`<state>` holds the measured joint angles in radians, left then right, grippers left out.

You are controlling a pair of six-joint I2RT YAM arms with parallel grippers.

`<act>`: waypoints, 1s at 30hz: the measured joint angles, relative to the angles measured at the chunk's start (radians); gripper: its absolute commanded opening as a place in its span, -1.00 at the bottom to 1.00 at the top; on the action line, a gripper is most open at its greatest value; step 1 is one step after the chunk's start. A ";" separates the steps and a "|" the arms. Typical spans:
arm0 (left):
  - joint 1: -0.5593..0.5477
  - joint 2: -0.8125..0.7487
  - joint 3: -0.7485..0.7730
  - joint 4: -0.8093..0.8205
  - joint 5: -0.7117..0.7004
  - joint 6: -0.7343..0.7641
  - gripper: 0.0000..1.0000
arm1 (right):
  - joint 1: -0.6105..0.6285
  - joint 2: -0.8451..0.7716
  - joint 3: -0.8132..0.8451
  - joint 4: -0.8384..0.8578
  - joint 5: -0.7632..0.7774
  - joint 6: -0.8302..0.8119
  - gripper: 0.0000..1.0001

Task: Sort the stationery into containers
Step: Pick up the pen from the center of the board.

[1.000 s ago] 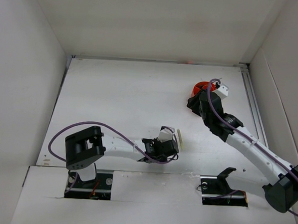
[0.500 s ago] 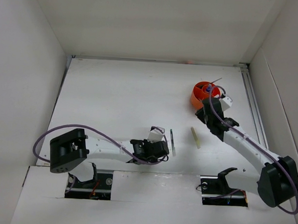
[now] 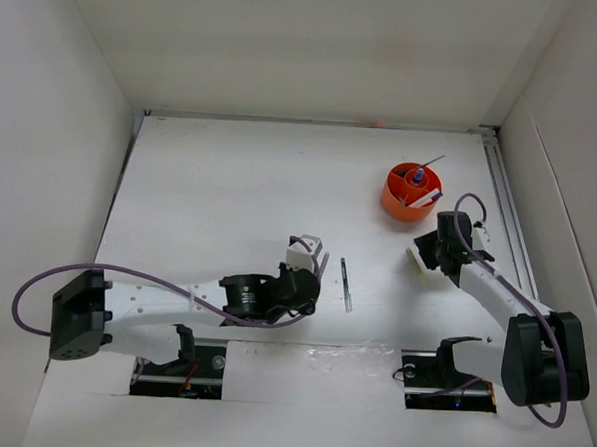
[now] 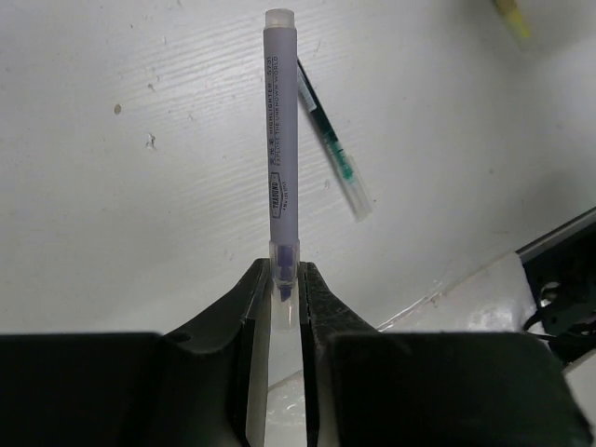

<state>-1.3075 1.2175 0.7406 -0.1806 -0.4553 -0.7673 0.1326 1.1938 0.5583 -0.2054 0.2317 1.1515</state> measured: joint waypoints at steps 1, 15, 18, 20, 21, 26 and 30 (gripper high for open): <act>0.000 -0.028 -0.009 0.008 -0.003 0.006 -1.00 | -0.017 0.007 -0.006 -0.003 -0.018 0.010 -0.18; 0.000 -0.427 -0.212 0.097 -0.034 0.080 -1.00 | -0.304 0.101 0.000 -0.088 -0.128 0.012 -0.41; 0.000 -0.474 -0.229 0.100 -0.032 0.097 -1.00 | -0.309 0.124 0.022 -0.105 -0.143 -0.005 -0.41; 0.000 -0.514 -0.242 0.103 -0.032 0.105 -1.00 | -0.309 0.130 0.029 -0.112 -0.148 -0.011 -0.41; 0.000 -0.536 -0.249 0.102 -0.033 0.108 -1.00 | -0.309 0.131 0.031 -0.116 -0.151 -0.012 -0.41; 0.000 -0.618 -0.281 0.106 -0.026 0.124 -1.00 | -0.309 0.129 0.049 -0.163 -0.154 -0.037 -0.34; 0.000 -0.629 -0.290 0.134 0.010 0.144 -1.00 | -0.309 0.042 0.068 -0.234 -0.153 -0.085 -0.23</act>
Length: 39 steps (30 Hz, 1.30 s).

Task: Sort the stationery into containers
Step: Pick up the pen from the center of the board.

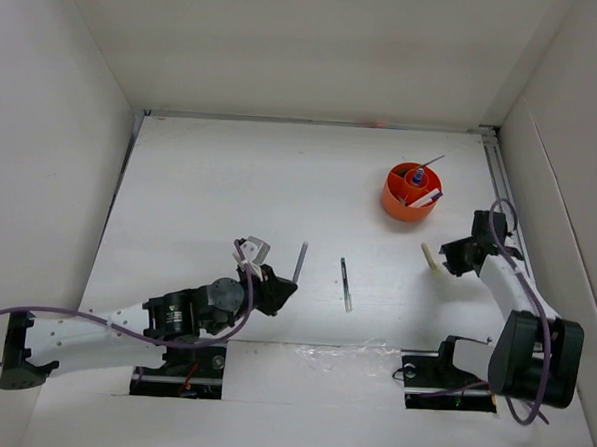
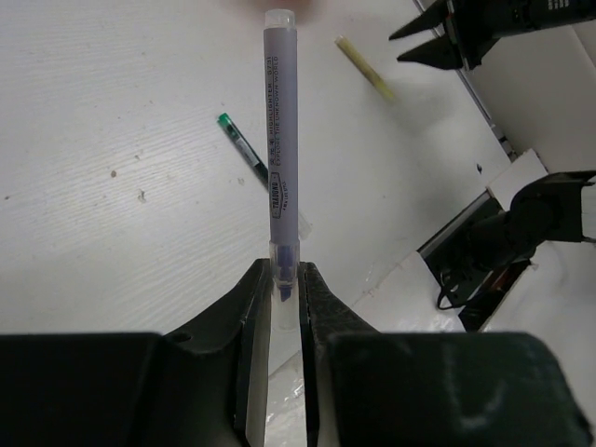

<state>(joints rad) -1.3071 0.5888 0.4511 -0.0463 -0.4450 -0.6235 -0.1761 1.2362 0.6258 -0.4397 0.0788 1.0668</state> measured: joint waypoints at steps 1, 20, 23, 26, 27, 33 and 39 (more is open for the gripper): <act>0.000 0.007 0.000 0.012 0.012 0.008 -1.00 | 0.000 -0.040 0.011 -0.015 -0.001 -0.018 -0.20; 0.013 0.394 0.111 0.257 0.157 0.104 -1.00 | 0.324 -0.483 0.093 0.099 -0.568 -0.307 0.28; 0.025 0.458 0.163 0.291 0.174 0.123 -1.00 | 0.439 -0.465 0.095 0.127 -0.614 -0.323 0.31; 0.031 0.512 0.208 0.312 0.184 0.143 -1.00 | 0.560 -0.409 0.100 0.134 -0.609 -0.337 0.31; 0.032 0.526 0.221 0.316 0.188 0.149 -1.00 | 0.600 -0.389 0.103 0.132 -0.595 -0.341 0.31; 0.033 0.585 0.271 0.323 0.201 0.175 -1.00 | 0.720 -0.320 0.118 0.137 -0.533 -0.360 0.14; 0.033 0.606 0.285 0.327 0.201 0.182 -1.00 | 0.765 -0.294 0.120 0.169 -0.427 -0.368 -0.35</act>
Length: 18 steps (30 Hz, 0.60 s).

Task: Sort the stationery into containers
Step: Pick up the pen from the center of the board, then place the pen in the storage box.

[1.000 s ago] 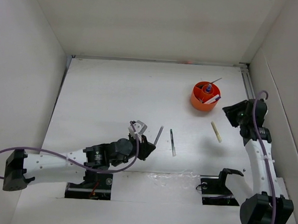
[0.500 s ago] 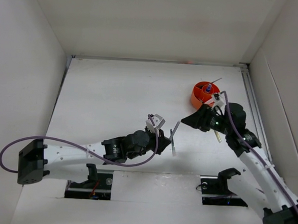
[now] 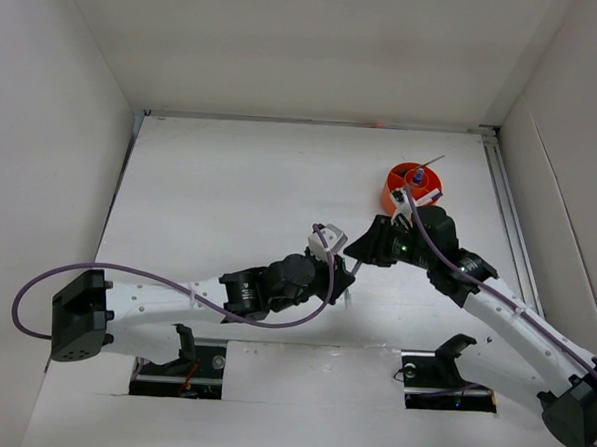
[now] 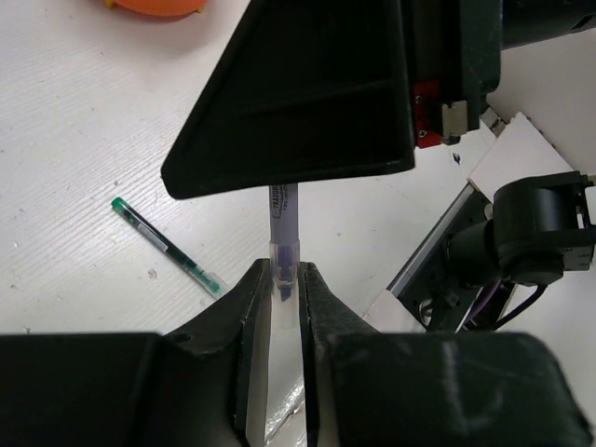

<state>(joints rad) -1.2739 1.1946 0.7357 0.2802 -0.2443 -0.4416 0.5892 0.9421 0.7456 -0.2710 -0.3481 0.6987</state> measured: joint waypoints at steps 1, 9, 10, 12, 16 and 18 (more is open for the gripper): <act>0.000 0.000 0.000 0.000 -0.001 0.000 -1.00 | 0.006 0.002 0.000 0.004 0.024 0.000 -0.47; 0.000 0.003 0.001 -0.002 -0.084 0.008 0.49 | 0.034 0.037 0.038 0.021 0.204 0.019 -1.00; 0.000 0.002 0.001 -0.005 -0.092 0.017 0.49 | 0.034 0.046 0.048 0.021 0.235 0.019 -1.00; 0.000 -0.009 0.001 -0.015 -0.144 0.023 0.65 | 0.031 0.076 0.079 0.023 0.309 0.020 -1.00; 0.000 -0.071 0.001 -0.006 -0.243 0.042 0.72 | -0.007 0.182 0.169 0.031 0.467 0.020 -1.00; 0.002 -0.105 -0.006 0.023 -0.288 0.053 0.72 | -0.048 0.243 0.218 0.035 0.557 0.020 -1.00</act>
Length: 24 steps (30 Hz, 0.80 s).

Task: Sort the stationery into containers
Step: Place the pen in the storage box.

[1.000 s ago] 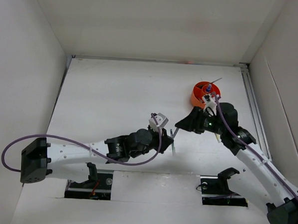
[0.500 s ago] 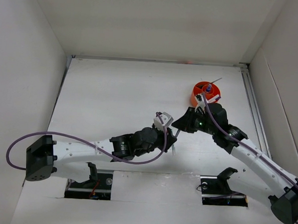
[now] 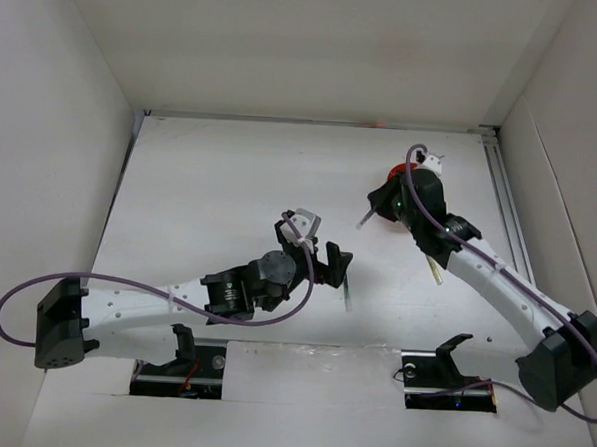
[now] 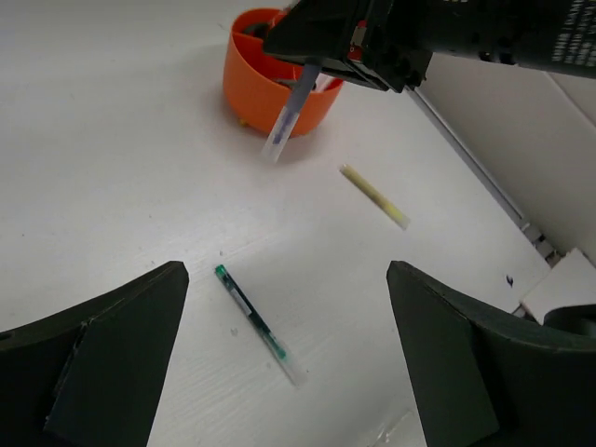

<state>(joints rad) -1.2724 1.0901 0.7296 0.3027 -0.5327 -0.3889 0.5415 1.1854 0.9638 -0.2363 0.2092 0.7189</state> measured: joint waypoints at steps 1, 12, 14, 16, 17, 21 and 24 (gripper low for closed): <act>0.005 -0.012 -0.005 0.010 -0.014 0.004 0.72 | -0.012 0.021 0.015 0.002 0.064 0.000 -1.00; 0.144 -0.033 -0.084 0.028 0.013 0.010 0.70 | -0.084 0.332 0.248 -0.001 0.573 -0.008 -1.00; 0.149 -0.031 -0.084 0.030 0.026 0.008 0.67 | -0.093 0.372 0.275 -0.004 0.628 -0.007 -1.00; 0.149 -0.016 -0.083 0.029 0.039 0.007 0.63 | -0.105 0.415 0.307 -0.021 0.670 0.000 -1.00; 0.149 -0.002 -0.080 0.029 0.046 0.006 0.60 | -0.112 0.435 0.323 -0.027 0.689 0.004 -1.00; 0.149 0.079 -0.060 0.010 0.076 0.005 0.36 | -0.131 0.485 0.355 -0.047 0.729 0.015 -1.00; 0.149 0.117 -0.051 0.000 0.097 0.005 0.19 | -0.139 0.499 0.358 -0.048 0.749 0.022 -1.00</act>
<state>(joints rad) -1.1233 1.2072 0.6788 0.3023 -0.4362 -0.3836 0.4026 1.6844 1.3216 -0.2848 0.9581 0.7406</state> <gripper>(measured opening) 0.628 0.187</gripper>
